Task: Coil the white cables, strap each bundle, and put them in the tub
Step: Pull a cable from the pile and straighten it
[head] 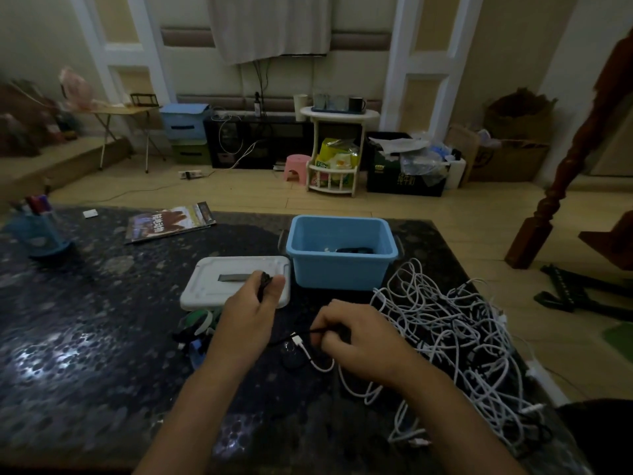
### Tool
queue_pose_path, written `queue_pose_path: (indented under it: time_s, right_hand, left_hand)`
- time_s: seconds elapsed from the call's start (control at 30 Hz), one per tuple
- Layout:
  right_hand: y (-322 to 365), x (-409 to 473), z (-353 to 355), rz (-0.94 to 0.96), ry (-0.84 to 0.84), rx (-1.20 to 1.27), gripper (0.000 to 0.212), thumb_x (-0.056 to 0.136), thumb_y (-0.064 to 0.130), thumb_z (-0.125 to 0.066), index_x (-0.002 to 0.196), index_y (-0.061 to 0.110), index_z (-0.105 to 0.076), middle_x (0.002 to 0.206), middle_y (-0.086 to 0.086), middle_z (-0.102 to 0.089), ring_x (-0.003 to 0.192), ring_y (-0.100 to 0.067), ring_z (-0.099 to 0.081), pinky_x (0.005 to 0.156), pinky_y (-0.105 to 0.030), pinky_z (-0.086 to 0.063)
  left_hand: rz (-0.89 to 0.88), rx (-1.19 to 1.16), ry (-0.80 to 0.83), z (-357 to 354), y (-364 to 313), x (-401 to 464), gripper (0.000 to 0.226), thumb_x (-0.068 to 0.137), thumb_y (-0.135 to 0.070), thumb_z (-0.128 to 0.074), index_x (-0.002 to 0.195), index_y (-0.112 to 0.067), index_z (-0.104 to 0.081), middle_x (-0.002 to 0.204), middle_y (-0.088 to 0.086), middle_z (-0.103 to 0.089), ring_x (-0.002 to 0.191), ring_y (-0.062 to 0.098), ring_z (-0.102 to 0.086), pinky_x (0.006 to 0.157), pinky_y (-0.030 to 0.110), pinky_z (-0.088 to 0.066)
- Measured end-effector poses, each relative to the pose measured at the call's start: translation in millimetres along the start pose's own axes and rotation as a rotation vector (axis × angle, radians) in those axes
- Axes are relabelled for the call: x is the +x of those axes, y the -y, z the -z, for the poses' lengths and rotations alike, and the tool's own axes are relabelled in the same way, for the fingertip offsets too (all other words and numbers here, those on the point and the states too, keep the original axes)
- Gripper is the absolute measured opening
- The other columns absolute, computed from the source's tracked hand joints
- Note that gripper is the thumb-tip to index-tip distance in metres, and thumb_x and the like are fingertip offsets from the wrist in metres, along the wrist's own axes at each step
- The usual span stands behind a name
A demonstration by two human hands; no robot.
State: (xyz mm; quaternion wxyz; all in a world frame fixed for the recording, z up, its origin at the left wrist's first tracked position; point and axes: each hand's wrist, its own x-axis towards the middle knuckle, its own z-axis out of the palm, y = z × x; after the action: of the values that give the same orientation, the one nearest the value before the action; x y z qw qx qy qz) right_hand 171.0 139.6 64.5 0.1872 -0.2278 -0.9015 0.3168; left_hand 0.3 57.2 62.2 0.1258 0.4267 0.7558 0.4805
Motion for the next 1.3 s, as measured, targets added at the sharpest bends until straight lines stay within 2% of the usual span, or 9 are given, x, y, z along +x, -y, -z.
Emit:
queue_pose_path:
  time_s: [0.1, 0.3, 0.47, 0.6, 0.7, 0.87, 1.03, 1.13, 1.3]
  right_hand:
    - [6, 2, 1, 0.013, -0.082, 0.078, 0.015, 0.071, 0.042, -0.041, 0.072, 0.038, -0.056, 0.078, 0.014, -0.061, 0.077, -0.002, -0.058, 0.068, -0.017, -0.042]
    - [1, 6, 3, 0.02, -0.178, 0.128, 0.012, 0.09, 0.019, -0.059, 0.089, 0.029, -0.065, 0.086, 0.012, -0.065, 0.082, -0.003, -0.06, 0.071, -0.015, -0.044]
    - [-3, 7, 6, 0.074, -0.298, 0.108, 0.007, 0.094, 0.022, -0.064, 0.098, 0.027, -0.067, 0.091, 0.01, -0.063, 0.088, -0.007, -0.062, 0.08, -0.03, -0.052]
    - [-10, 6, 15, -0.013, -0.41, 0.092, 0.01, 0.086, 0.028, -0.076, 0.091, 0.026, -0.067, 0.088, 0.015, -0.067, 0.087, -0.002, -0.064, 0.078, -0.028, -0.054]
    - [-17, 6, 10, -0.083, -0.374, 0.046, 0.007, 0.093, 0.035, -0.067, 0.091, 0.028, -0.065, 0.083, 0.014, -0.066, 0.08, -0.002, -0.063, 0.073, -0.028, -0.052]
    - [-16, 11, -11, -0.209, -0.325, 0.144, 0.02, 0.1, 0.035, -0.056, 0.085, 0.024, -0.061, 0.073, 0.005, -0.065, 0.068, -0.006, -0.059, 0.063, -0.026, -0.044]
    - [-14, 16, -21, -0.245, -0.175, 0.132, 0.031, 0.101, 0.043, -0.051, 0.084, 0.025, -0.069, 0.078, 0.005, -0.071, 0.073, -0.007, -0.065, 0.07, -0.034, -0.05]
    - [-15, 13, -22, -0.208, -0.082, 0.07, 0.03, 0.101, 0.04, -0.05, 0.076, 0.032, -0.064, 0.068, 0.013, -0.064, 0.068, 0.0, -0.058, 0.063, -0.024, -0.042]
    - [-20, 7, -17, -0.272, 0.084, -0.02, 0.026, 0.099, 0.032, -0.05, 0.079, 0.03, -0.067, 0.064, 0.011, -0.056, 0.07, -0.008, -0.055, 0.071, -0.035, -0.045]
  left_hand:
    - [-0.015, 0.049, 0.128, -5, 0, -3, 0.061, 0.085, -0.071, -0.028, 0.095, -0.016, -0.052, 0.086, -0.006, -0.061, 0.082, 0.01, -0.057, 0.083, 0.041, -0.047]
    - [0.037, -0.051, 0.394, -13, 7, -7, 0.088, 0.06, -0.103, -0.023, 0.095, -0.029, -0.058, 0.097, -0.005, -0.068, 0.095, 0.012, -0.064, 0.091, 0.043, -0.051]
    - [0.031, 0.115, 0.512, -15, 5, -6, 0.068, 0.066, -0.087, -0.055, 0.11, -0.034, -0.054, 0.102, -0.012, -0.067, 0.093, 0.004, -0.063, 0.08, 0.032, -0.052]
    - [0.126, 0.005, 0.425, -18, 2, -11, 0.029, 0.099, -0.056, -0.044, 0.099, -0.03, -0.057, 0.097, -0.008, -0.063, 0.087, 0.005, -0.059, 0.079, 0.027, -0.047]
    - [0.236, -0.249, 0.342, -18, -11, -14, 0.034, 0.103, -0.045, -0.043, 0.09, -0.019, -0.06, 0.07, 0.003, -0.056, 0.05, 0.008, -0.048, 0.047, 0.022, -0.038]
    - [0.146, -0.424, 0.429, -17, -18, -14, 0.033, 0.107, -0.037, -0.032, 0.116, -0.03, -0.063, 0.065, 0.011, -0.051, 0.044, 0.02, -0.037, 0.039, 0.025, -0.031]
    - [0.105, -0.515, 0.428, -18, -21, -18, 0.04, 0.107, -0.038, -0.031, 0.107, -0.022, -0.068, 0.06, 0.007, -0.042, 0.042, 0.015, -0.034, 0.037, 0.023, -0.03]
    - [0.144, -0.479, 0.296, -18, -22, -17, 0.044, 0.106, -0.04, -0.033, 0.09, -0.011, -0.062, 0.058, 0.003, -0.038, 0.043, 0.013, -0.034, 0.038, 0.023, -0.03]
    - [0.155, -0.558, 0.086, -9, -15, -8, 0.053, 0.085, -0.063, -0.037, 0.082, -0.014, -0.056, 0.061, 0.004, -0.048, 0.053, 0.015, -0.046, 0.052, 0.026, -0.039]
